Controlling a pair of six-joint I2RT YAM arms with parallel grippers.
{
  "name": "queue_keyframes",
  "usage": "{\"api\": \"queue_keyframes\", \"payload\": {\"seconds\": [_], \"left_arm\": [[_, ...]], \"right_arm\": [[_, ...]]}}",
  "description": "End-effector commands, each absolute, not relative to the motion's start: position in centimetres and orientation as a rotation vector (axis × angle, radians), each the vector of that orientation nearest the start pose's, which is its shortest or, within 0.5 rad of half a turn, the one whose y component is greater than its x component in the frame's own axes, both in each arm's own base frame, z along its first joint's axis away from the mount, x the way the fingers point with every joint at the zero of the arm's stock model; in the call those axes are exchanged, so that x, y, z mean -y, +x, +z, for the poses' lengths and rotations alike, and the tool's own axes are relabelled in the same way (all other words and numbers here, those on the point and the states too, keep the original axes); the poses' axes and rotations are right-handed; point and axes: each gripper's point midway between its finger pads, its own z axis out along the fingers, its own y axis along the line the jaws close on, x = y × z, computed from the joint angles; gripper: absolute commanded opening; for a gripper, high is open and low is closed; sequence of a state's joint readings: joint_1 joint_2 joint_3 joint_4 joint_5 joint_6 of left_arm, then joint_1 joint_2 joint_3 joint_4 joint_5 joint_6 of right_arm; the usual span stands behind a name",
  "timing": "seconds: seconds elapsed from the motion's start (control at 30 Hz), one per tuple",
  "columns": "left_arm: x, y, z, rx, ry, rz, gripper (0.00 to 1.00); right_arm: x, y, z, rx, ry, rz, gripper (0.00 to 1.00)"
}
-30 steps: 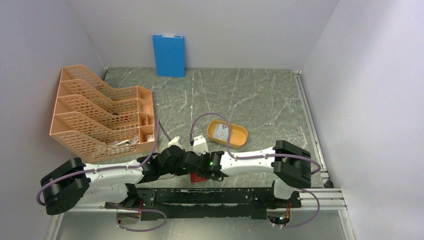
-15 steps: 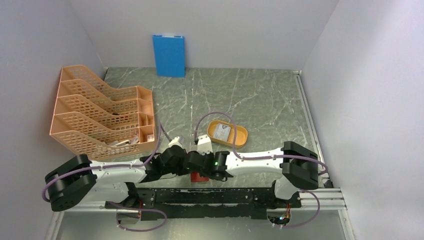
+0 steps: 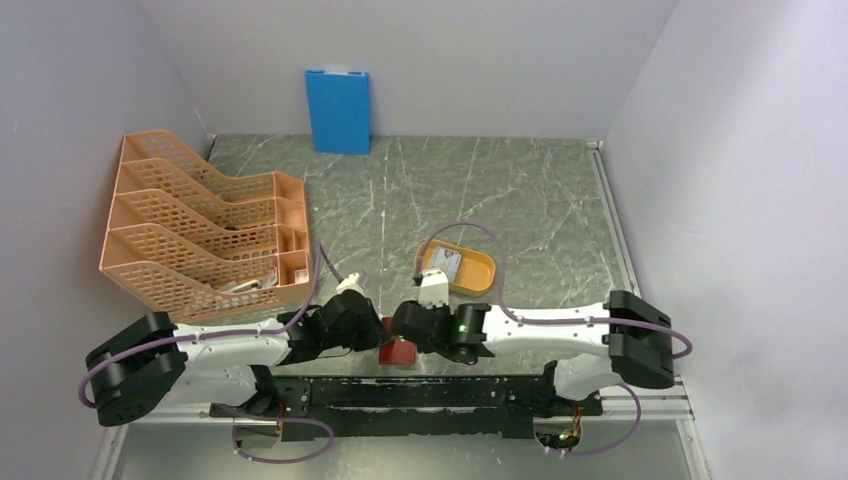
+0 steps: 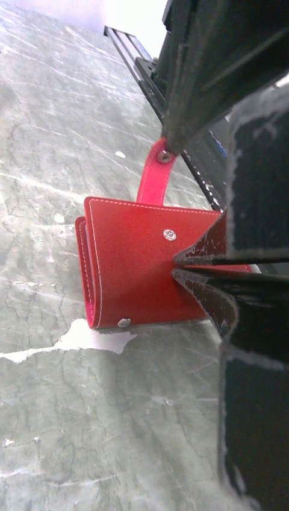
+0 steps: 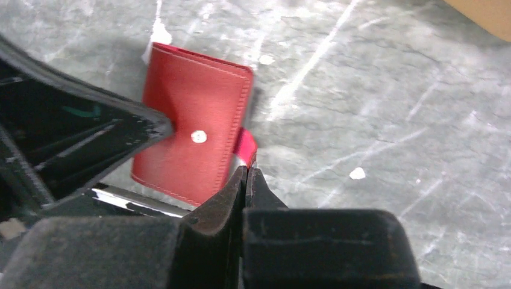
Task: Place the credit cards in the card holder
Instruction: Open the card holder at the center of the board.
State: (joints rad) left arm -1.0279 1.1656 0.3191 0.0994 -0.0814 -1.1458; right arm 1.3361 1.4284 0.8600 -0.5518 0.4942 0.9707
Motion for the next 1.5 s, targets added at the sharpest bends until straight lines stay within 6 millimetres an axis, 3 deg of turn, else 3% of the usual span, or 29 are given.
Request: {"api": "queue_keyframes", "payload": {"seconds": [0.0,0.1,0.27,0.4,0.53,0.7,0.9,1.33,1.47], "left_arm": [[25.4,13.1,3.0,-2.561,-0.122,-0.834,0.16],[25.7,13.1,3.8,-2.559,-0.093,-0.845,0.29],[25.9,13.1,5.3,-2.544,-0.064,-0.862,0.51],[25.5,13.2,6.5,-2.528,-0.057,-0.853,0.60],[24.9,13.2,7.1,-2.512,-0.067,-0.844,0.62],[24.2,12.9,6.5,-2.533,-0.078,-0.817,0.62],[23.8,12.5,6.1,-2.539,-0.088,-0.819,0.62],[24.2,12.4,6.0,-2.540,-0.052,-0.832,0.62],[24.5,12.3,5.9,-2.539,-0.035,-0.853,0.62]], "right_arm": [[-25.6,12.7,6.2,-2.488,-0.170,0.251,0.00],[-24.5,12.5,6.0,-2.499,-0.131,0.265,0.00],[-24.9,12.3,7.6,-2.469,-0.129,0.376,0.35],[-26.3,12.1,9.1,-2.445,-0.144,0.487,0.61],[-26.4,12.4,8.3,-2.463,-0.135,0.466,0.68],[-25.6,13.5,6.3,-2.498,-0.094,0.364,0.66],[-25.0,14.2,4.9,-2.525,-0.071,0.387,0.45],[-23.7,13.3,2.9,-2.588,-0.079,0.366,0.29],[-23.4,13.1,2.7,-2.595,-0.087,0.366,0.14]]}}
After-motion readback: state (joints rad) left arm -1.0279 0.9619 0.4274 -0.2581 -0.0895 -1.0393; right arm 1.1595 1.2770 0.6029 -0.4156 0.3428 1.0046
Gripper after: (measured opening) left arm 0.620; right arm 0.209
